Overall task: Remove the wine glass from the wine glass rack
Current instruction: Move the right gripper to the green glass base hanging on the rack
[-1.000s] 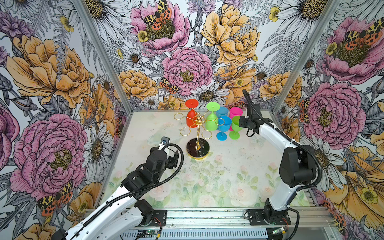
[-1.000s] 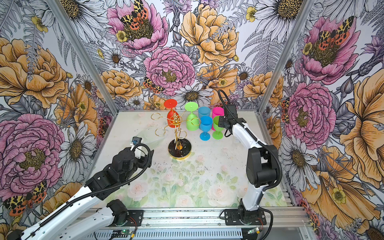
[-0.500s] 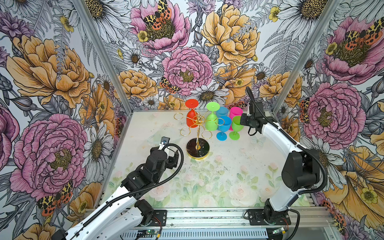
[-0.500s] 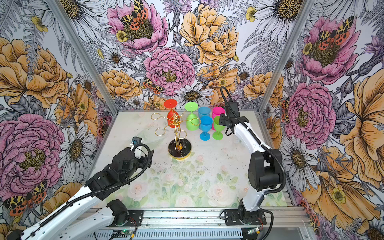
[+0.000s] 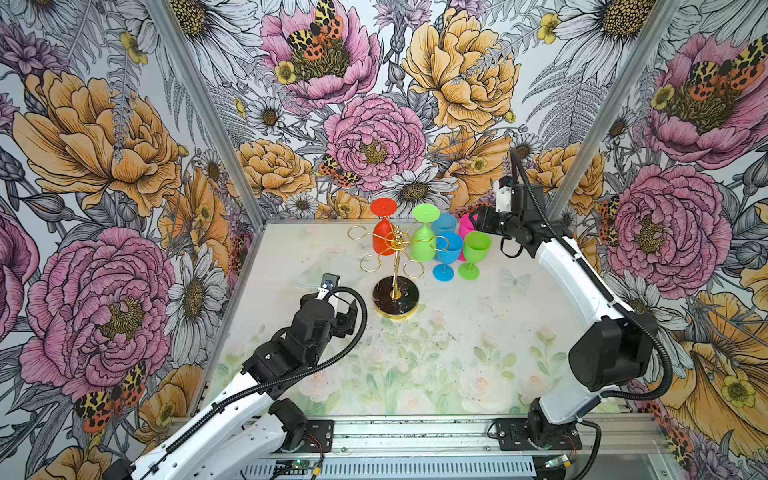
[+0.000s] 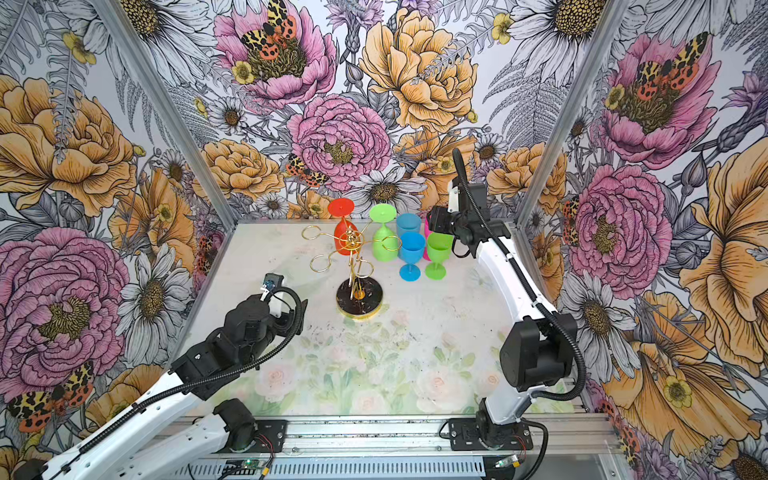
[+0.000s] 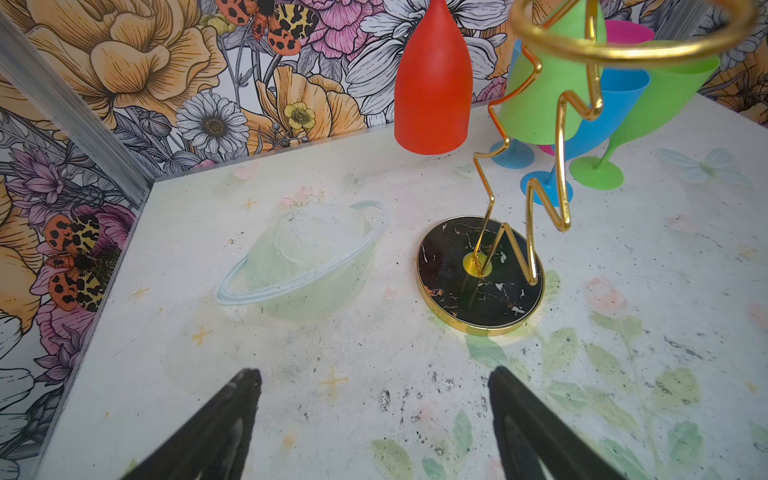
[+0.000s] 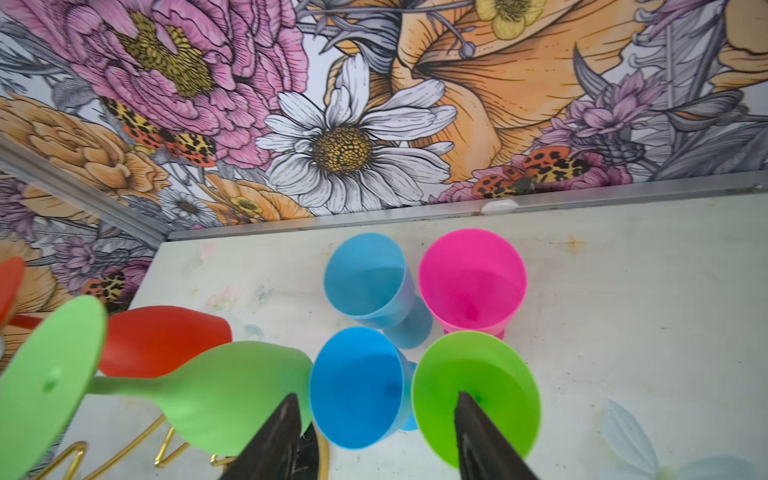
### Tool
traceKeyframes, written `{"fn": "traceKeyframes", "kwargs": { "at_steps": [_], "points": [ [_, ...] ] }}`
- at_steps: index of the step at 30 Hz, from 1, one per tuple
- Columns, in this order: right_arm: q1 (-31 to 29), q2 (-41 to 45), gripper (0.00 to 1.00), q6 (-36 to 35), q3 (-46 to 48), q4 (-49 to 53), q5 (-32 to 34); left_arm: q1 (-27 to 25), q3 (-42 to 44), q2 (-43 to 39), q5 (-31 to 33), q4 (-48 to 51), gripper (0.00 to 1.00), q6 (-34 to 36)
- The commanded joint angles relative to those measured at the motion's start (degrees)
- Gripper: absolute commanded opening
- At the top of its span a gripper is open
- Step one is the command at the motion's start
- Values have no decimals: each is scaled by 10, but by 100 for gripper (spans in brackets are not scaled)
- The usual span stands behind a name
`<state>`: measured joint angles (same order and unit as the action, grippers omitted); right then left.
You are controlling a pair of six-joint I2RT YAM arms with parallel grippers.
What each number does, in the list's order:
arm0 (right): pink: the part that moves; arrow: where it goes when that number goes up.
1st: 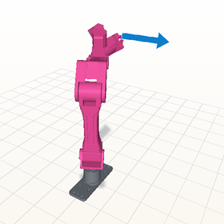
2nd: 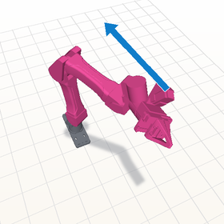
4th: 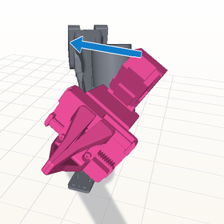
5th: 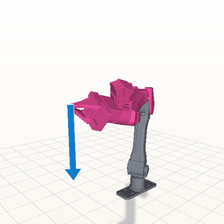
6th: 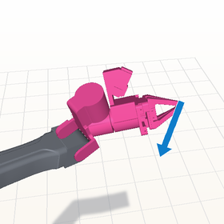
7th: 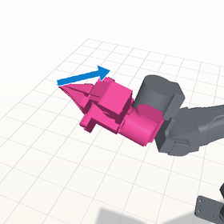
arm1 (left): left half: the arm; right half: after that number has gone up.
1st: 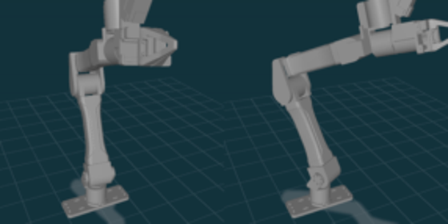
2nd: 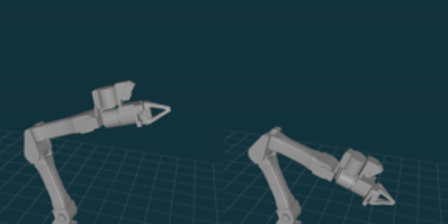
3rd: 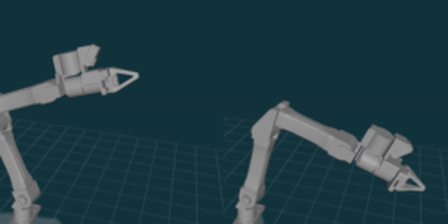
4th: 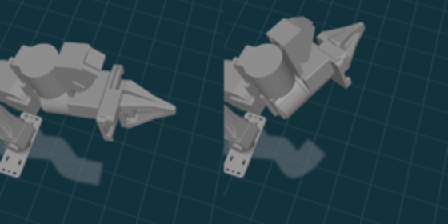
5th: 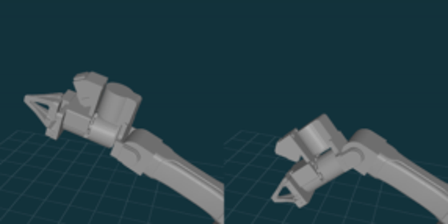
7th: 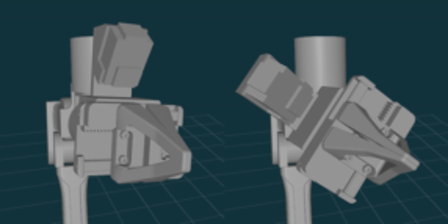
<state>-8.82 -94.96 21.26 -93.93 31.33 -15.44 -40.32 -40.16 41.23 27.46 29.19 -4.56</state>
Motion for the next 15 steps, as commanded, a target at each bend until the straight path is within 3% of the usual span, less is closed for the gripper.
{"fn": "traceKeyframes", "kwargs": {
  "at_steps": [1, 8, 15],
  "points": [
    [-8, 8, 60, 23, -32, 6, -86, 5, 5, -10, -12, 2, 88, 0],
    [-21, -8, 61, 56, -77, 5, -188, 6, 6, -12, -22, 2, 88, -2],
    [-45, -31, 63, 79, -101, 4, -214, 11, 5, -16, -38, -1, 89, -4]
  ]
}}
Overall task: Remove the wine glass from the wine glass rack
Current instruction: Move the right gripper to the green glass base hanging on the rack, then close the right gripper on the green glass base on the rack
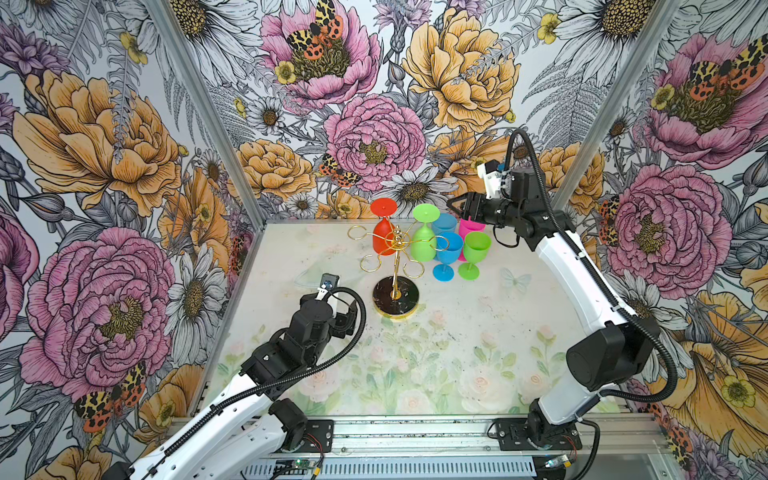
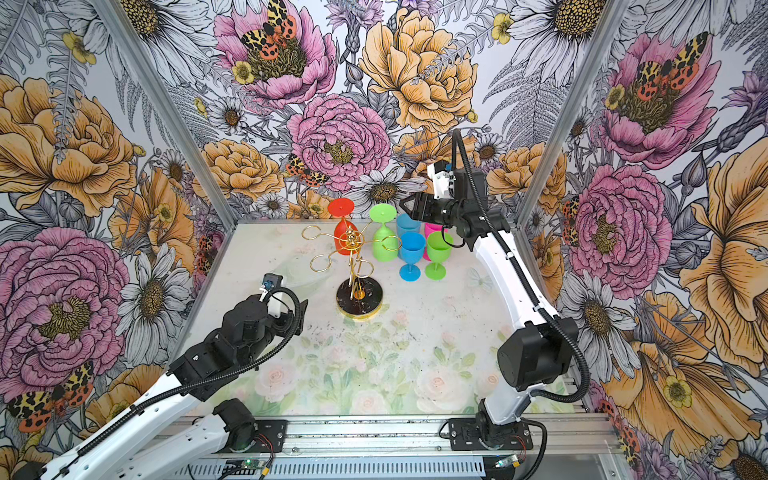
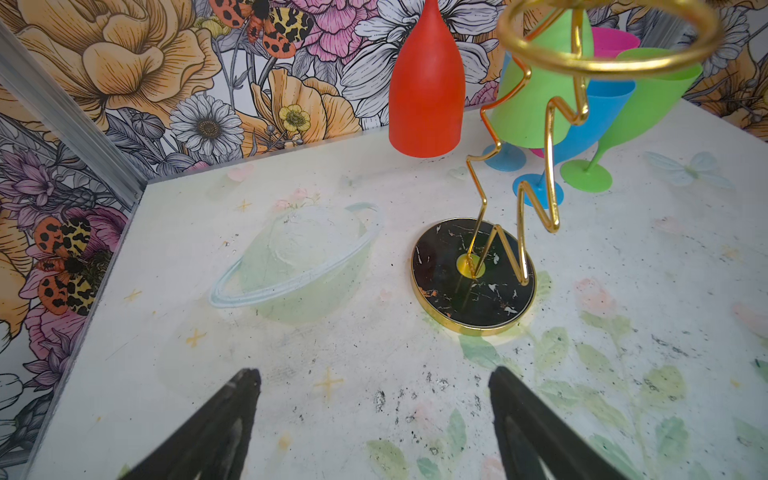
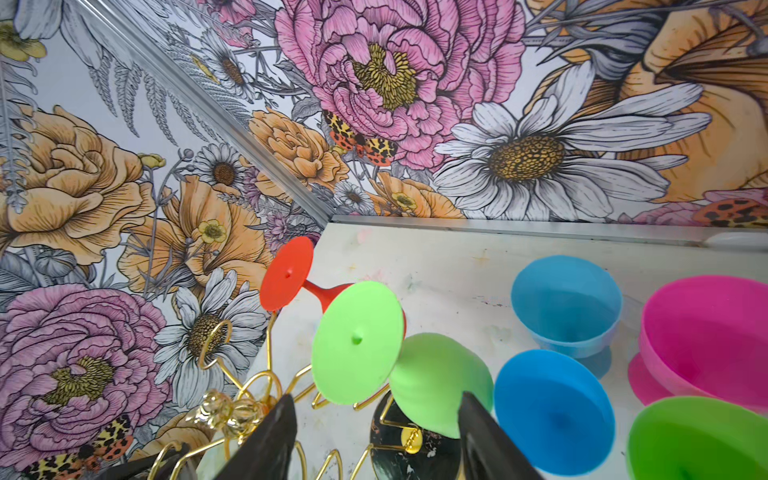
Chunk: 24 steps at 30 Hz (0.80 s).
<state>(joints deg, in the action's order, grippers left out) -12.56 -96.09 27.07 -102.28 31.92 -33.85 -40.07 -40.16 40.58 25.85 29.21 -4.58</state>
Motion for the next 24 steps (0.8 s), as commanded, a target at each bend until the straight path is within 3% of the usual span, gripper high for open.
{"fn": "traceKeyframes", "kwargs": {
  "at_steps": [1, 9, 24],
  "points": [
    [-9, -22, 63, 24, -20, -2, -30, 10, 4, -11, -28, 0, 89, -3],
    [-14, -48, 56, 49, -26, -4, -39, 35, 11, -37, -62, -9, 91, -9],
    [-15, -79, 45, 85, -26, -24, -71, 40, 13, -35, -71, -13, 92, -11]
  ]
}}
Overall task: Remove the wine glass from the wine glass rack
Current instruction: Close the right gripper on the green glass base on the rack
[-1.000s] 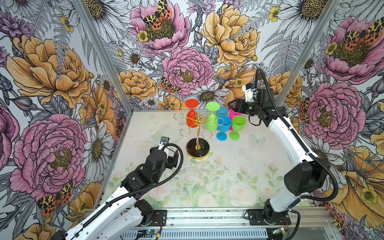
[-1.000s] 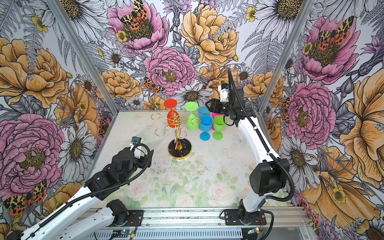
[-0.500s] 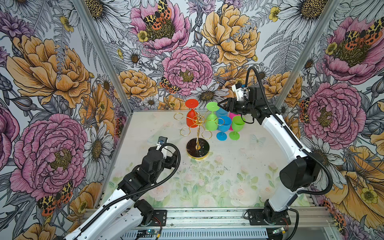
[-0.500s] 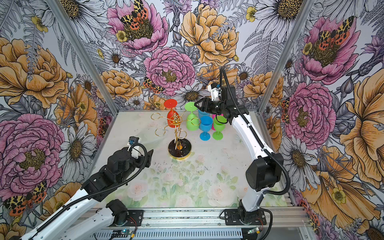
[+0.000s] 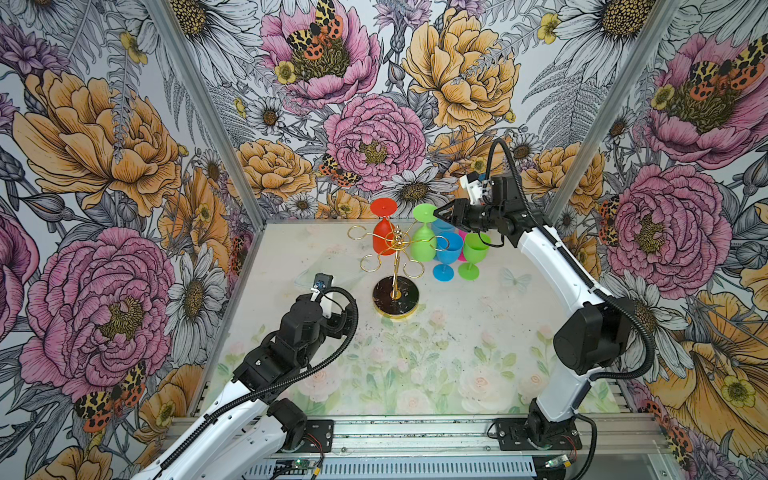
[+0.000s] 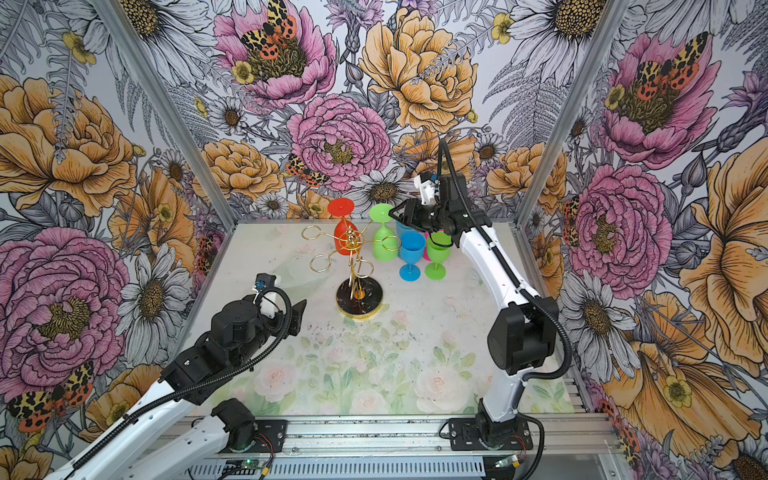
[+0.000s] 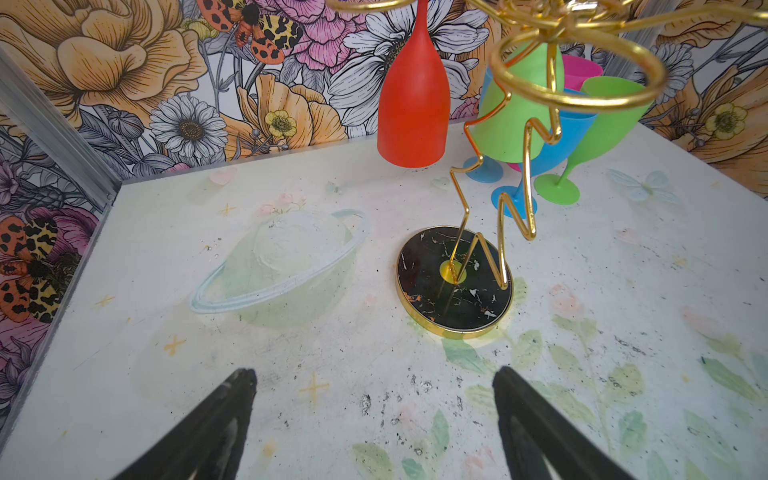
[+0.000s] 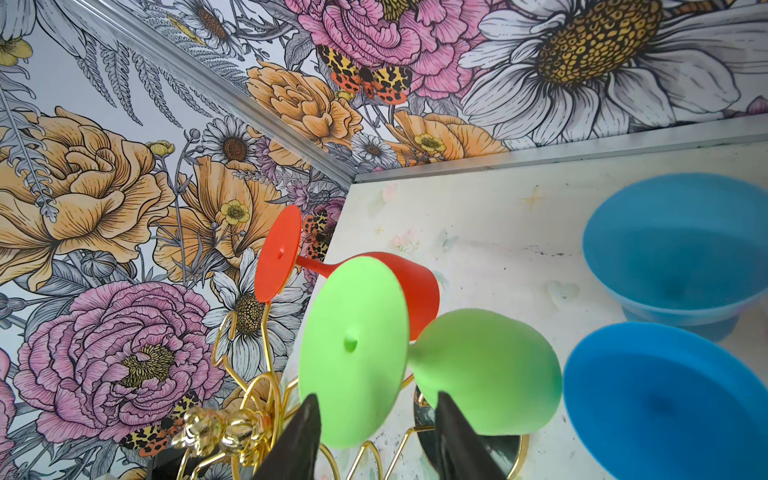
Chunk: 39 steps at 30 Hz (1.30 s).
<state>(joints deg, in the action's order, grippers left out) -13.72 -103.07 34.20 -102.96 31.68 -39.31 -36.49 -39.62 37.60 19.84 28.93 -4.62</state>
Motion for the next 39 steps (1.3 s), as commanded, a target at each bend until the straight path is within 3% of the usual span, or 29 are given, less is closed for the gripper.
{"fn": "traceKeyframes", "kwargs": {
  "at_steps": [1, 9, 39],
  "points": [
    [-3, -11, 44, 16, -19, -25, -18, 5, 8, -6, -11, -10, 91, -11],
    [-2, -20, 34, 43, -19, -50, -39, 5, 9, -8, -8, -9, 92, -11],
    [9, -25, 10, 103, 9, -121, -91, 5, 8, -12, -2, -5, 92, -11]
  ]
}}
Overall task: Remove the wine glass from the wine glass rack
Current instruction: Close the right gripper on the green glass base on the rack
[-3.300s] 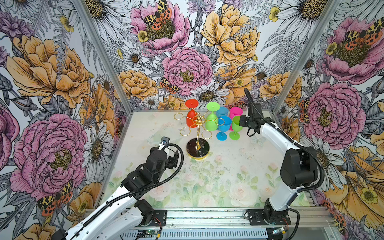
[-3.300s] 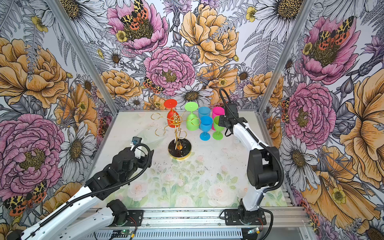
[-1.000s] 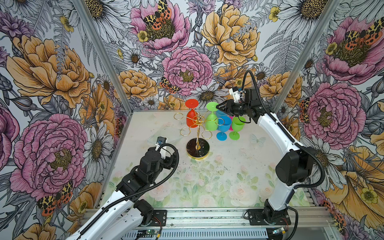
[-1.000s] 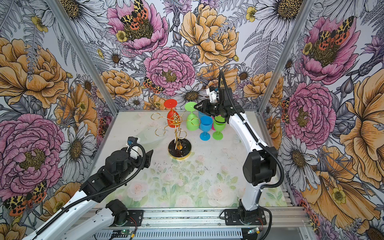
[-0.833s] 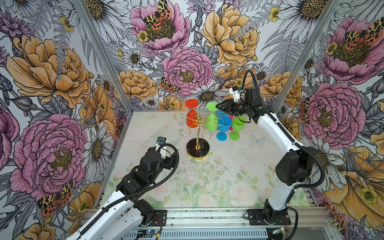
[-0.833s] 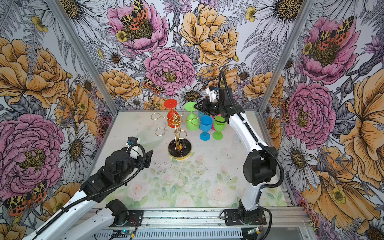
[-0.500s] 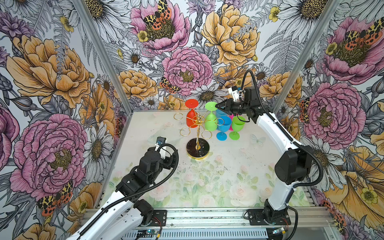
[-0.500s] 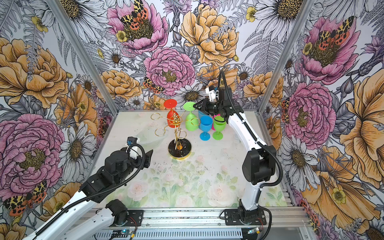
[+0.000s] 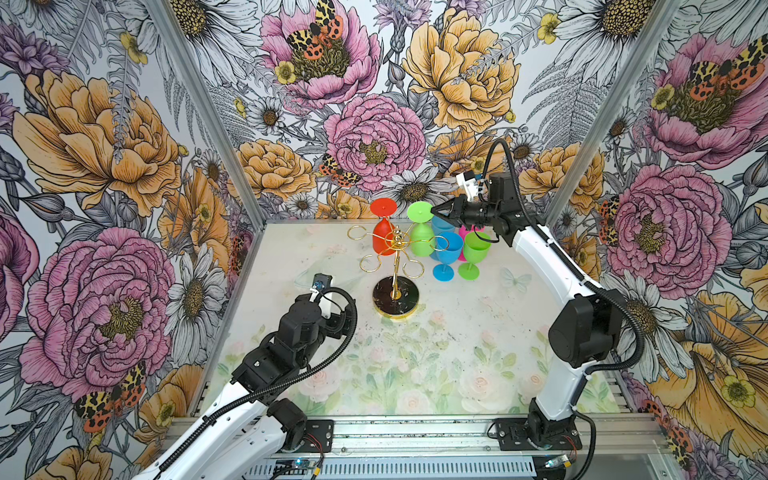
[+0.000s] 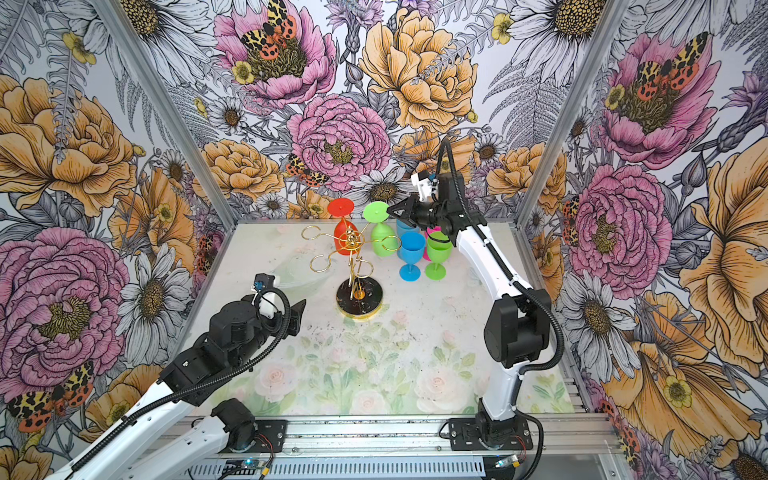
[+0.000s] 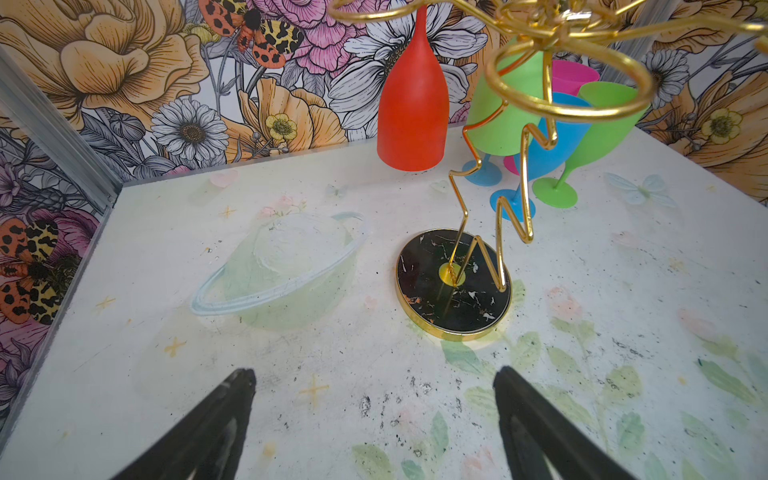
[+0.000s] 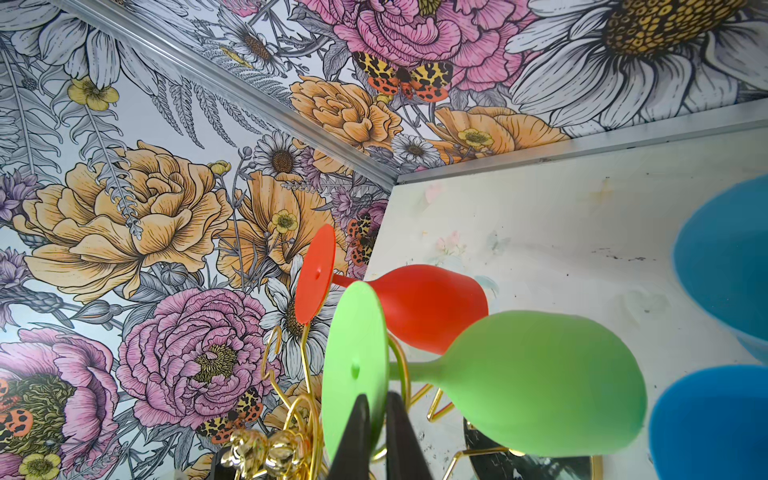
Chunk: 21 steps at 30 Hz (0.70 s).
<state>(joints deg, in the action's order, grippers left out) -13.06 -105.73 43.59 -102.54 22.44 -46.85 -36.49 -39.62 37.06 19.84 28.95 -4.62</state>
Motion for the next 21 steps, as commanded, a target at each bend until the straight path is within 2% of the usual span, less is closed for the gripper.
{"fn": "traceKeyframes", "kwargs": {
  "at_steps": [1, 16, 21],
  "points": [
    [2, 0, 9, 11, 5, -31, -18, 5, 7, -6, -1, -5, 92, -11],
    [2, 17, 0, 36, 24, -66, -40, 5, 8, -6, 0, -5, 92, -11],
    [3, 23, 0, 41, 26, -73, -44, 5, 8, -6, 1, -5, 92, -11]
  ]
}}
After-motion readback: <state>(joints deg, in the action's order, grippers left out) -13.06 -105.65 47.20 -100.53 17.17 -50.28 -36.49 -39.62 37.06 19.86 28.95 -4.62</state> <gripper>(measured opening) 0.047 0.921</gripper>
